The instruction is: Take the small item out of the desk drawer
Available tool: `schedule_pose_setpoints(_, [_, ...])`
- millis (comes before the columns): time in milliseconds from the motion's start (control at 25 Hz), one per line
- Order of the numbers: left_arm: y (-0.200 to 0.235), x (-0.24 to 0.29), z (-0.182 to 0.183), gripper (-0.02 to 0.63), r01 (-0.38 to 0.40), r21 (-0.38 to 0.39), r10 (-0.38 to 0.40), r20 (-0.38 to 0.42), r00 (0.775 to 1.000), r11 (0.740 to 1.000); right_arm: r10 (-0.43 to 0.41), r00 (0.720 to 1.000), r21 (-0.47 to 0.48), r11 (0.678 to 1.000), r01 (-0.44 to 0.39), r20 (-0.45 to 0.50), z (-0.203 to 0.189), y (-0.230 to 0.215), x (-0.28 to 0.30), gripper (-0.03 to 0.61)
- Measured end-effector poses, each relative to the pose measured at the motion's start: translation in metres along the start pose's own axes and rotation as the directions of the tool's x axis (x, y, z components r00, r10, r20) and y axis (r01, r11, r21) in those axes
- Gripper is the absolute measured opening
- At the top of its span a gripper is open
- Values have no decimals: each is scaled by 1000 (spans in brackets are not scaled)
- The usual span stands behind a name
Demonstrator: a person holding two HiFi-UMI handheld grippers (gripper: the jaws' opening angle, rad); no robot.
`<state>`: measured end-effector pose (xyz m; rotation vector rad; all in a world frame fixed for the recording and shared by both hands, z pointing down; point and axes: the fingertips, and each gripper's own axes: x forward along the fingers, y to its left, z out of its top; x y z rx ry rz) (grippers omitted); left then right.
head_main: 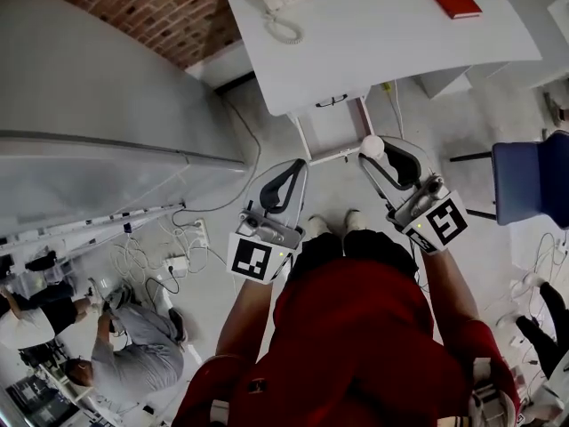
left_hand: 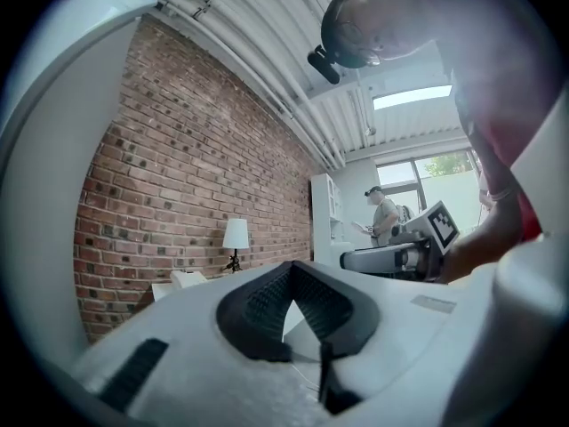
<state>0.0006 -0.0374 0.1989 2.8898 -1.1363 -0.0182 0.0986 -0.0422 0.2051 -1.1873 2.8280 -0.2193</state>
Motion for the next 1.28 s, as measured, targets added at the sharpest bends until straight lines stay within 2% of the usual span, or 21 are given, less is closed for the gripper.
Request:
schedule_pose_setpoints(160, [-8, -13, 5, 3, 8, 22, -8, 10, 1000, 1000, 13, 999, -16, 1000, -13, 30, 10, 15, -14, 143])
schedule_pose_setpoints(440, [10, -18, 14, 3, 1, 6, -1, 11, 1000, 1000, 33, 999, -9, 999, -33, 25, 15, 27, -4, 143])
schedule_pose_setpoints(680, [3, -41, 44, 3, -5, -2, 5, 24, 1000, 1000, 19, 1000, -27, 999, -18, 8, 42, 50, -21, 143])
schedule_pose_setpoints(800, [12, -43, 32, 3, -11, 5, 10, 25, 1000, 1000, 8, 1000, -22, 1000, -8, 0, 28, 45, -16, 141])
schedule_pose_setpoints(1000, [22, -31, -12, 3, -12, 5, 12, -5, 1000, 1000, 0, 1000, -2, 1000, 0, -6, -16, 20, -8, 143])
schedule_pose_setpoints(1080, [15, -32, 2, 3, -15, 3, 15, -1, 1000, 1000, 6, 1000, -10, 1000, -6, -11, -3, 25, -14, 143])
schedule_pose_setpoints(1280, [-54, -63, 92, 3, -14, 24, 14, 36, 999, 1000, 11, 1000, -51, 999, -11, 7, 82, 72, -77, 141])
